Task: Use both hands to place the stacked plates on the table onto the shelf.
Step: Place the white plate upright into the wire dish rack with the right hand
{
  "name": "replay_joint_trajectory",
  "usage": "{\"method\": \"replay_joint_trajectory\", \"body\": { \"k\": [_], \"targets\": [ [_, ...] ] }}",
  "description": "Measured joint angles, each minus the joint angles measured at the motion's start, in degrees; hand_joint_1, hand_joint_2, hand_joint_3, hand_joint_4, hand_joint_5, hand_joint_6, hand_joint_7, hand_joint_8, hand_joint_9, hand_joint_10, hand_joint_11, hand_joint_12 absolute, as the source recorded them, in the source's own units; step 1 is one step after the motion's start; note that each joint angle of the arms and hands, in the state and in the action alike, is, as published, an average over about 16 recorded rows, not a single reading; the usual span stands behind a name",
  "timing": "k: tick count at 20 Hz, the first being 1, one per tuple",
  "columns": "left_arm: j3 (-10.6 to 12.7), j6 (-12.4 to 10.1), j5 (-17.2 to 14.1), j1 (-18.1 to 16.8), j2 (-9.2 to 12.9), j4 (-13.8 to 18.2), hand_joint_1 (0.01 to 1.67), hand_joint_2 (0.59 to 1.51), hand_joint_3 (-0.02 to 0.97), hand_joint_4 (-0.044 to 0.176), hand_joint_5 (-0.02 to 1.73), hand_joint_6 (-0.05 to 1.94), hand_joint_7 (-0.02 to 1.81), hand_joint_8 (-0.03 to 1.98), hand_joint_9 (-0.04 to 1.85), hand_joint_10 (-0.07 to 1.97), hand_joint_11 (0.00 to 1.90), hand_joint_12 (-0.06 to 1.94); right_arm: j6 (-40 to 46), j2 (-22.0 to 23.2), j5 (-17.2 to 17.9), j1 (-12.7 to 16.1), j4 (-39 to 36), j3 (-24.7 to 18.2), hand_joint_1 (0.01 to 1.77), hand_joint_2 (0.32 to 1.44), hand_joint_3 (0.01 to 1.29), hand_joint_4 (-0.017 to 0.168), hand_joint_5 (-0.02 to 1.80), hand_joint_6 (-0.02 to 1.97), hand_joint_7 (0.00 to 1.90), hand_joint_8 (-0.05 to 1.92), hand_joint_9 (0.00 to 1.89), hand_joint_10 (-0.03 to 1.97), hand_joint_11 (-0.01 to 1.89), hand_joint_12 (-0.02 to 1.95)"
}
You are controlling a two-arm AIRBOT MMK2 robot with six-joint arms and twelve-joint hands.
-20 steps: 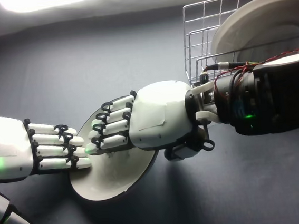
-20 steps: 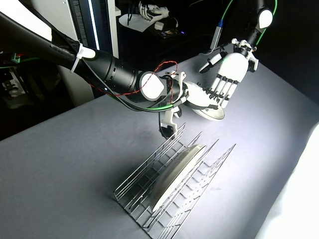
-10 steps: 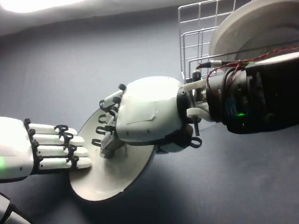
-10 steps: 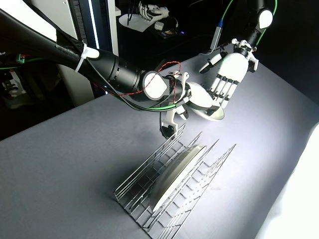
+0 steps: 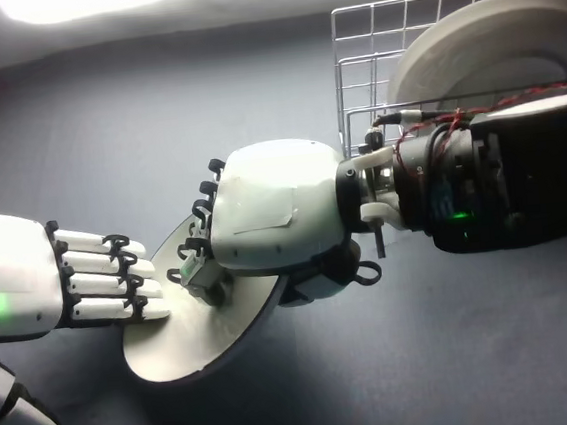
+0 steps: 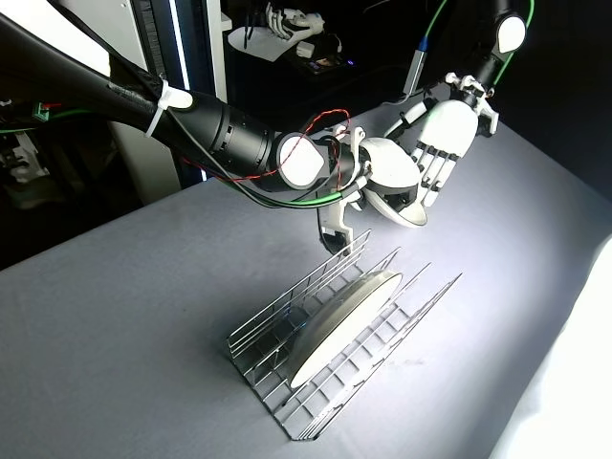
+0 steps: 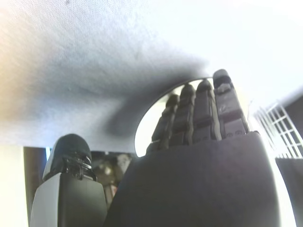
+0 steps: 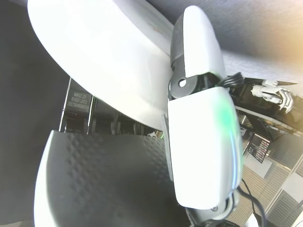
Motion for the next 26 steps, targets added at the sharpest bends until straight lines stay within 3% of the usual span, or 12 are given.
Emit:
{"method": "replay_joint_trajectory", "body": {
  "k": [13, 26],
  "targets": [
    [-2.1, -1.9, -2.0, -10.1, 7.1, 2.1, 0.02, 1.081, 0.003, 0.000, 0.01, 0.01, 0.02, 0.00, 0.02, 0.01, 0.01, 0.01, 0.1, 9.2, -1.4, 2.5, 2.8, -9.7, 1.35, 0.95, 0.01, -0.006, 0.81, 0.90, 0.94, 0.70, 0.95, 1.19, 0.83, 1.58],
    [-1.6, -4.6, -4.1, -15.9, 11.6, 5.3, 0.02, 1.078, 0.003, -0.001, 0.02, 0.01, 0.01, 0.00, 0.02, 0.01, 0.01, 0.01, -0.2, 13.9, 3.8, 5.4, 22.9, -13.0, 1.37, 0.98, 0.01, -0.003, 0.89, 1.14, 0.99, 0.77, 1.03, 1.17, 0.90, 1.56]
  ]
}}
